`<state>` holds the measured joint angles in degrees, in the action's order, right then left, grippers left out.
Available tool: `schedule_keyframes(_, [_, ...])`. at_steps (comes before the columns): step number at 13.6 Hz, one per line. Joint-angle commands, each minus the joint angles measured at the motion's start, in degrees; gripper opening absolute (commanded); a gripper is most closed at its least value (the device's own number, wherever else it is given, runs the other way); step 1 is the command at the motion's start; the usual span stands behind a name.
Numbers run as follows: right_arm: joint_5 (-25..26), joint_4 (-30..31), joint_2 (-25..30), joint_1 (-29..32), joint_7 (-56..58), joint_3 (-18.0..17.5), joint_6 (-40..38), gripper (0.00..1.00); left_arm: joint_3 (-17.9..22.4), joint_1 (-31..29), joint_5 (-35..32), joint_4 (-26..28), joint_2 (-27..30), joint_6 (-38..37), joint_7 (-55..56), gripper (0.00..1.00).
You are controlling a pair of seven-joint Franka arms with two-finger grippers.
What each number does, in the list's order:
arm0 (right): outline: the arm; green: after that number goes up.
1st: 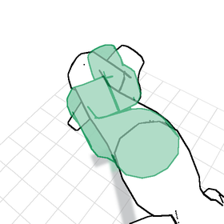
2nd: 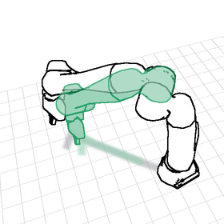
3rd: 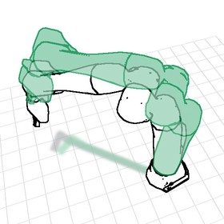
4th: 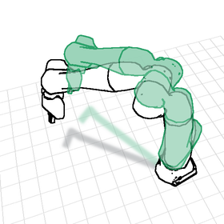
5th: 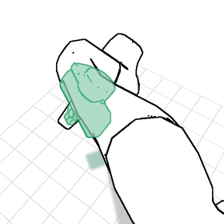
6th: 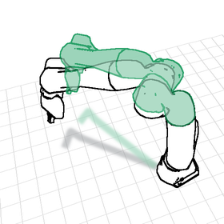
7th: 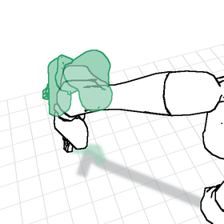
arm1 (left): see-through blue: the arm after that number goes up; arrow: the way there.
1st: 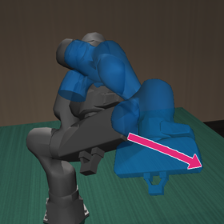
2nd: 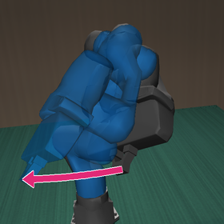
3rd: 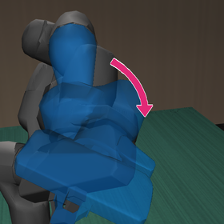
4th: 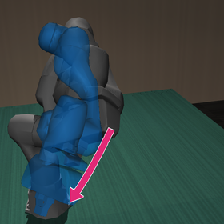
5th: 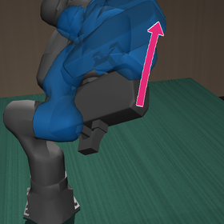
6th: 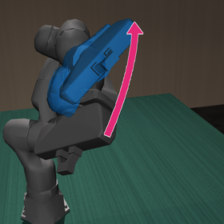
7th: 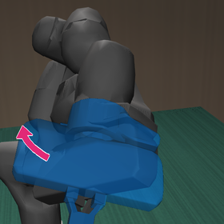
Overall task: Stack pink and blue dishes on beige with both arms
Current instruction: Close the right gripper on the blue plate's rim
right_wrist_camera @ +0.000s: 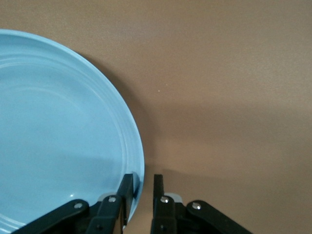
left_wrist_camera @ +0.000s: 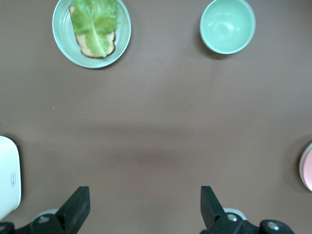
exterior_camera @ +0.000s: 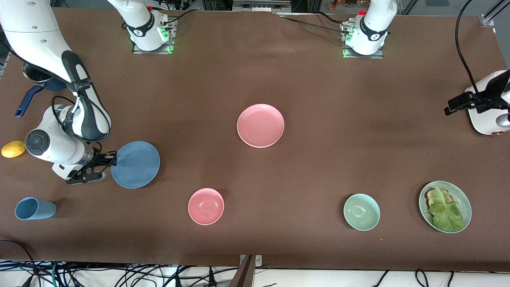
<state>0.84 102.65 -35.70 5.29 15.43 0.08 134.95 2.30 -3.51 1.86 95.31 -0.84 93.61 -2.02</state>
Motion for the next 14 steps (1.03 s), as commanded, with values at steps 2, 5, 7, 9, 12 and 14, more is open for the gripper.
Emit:
schedule_keyframes(2, [-1.01,0.45,0.19,0.51,0.48,-0.43,0.58,0.08,1.22,5.0,0.51,0.32,3.3,0.26,-2.37,1.0])
schedule_keyframes(5, [-1.01,0.36,0.19,0.51,0.39,-0.43,0.4,0.0,1.31,6.14,0.6,0.23,3.83,0.7,-2.63,1.0])
schedule_keyframes(7, [-1.01,0.27,0.46,0.51,0.48,-0.43,0.23,0.0,1.31,6.59,0.33,0.14,3.83,0.79,-2.63,1.0])
schedule_keyframes(9, [-1.19,0.27,1.77,0.51,0.57,-0.69,-0.82,0.0,1.22,6.67,0.07,0.23,3.83,0.7,-2.63,1.0])
schedule_keyframes(12, [-3.91,-0.43,5.02,0.51,0.66,-1.05,-6.17,0.0,1.31,6.67,-0.02,0.23,3.91,0.61,-2.63,1.0])
schedule_keyframes(14, [-4.79,-1.57,6.69,0.51,0.66,-2.53,-9.16,0.0,1.13,6.15,-0.02,0.23,3.91,0.61,-2.63,1.0])
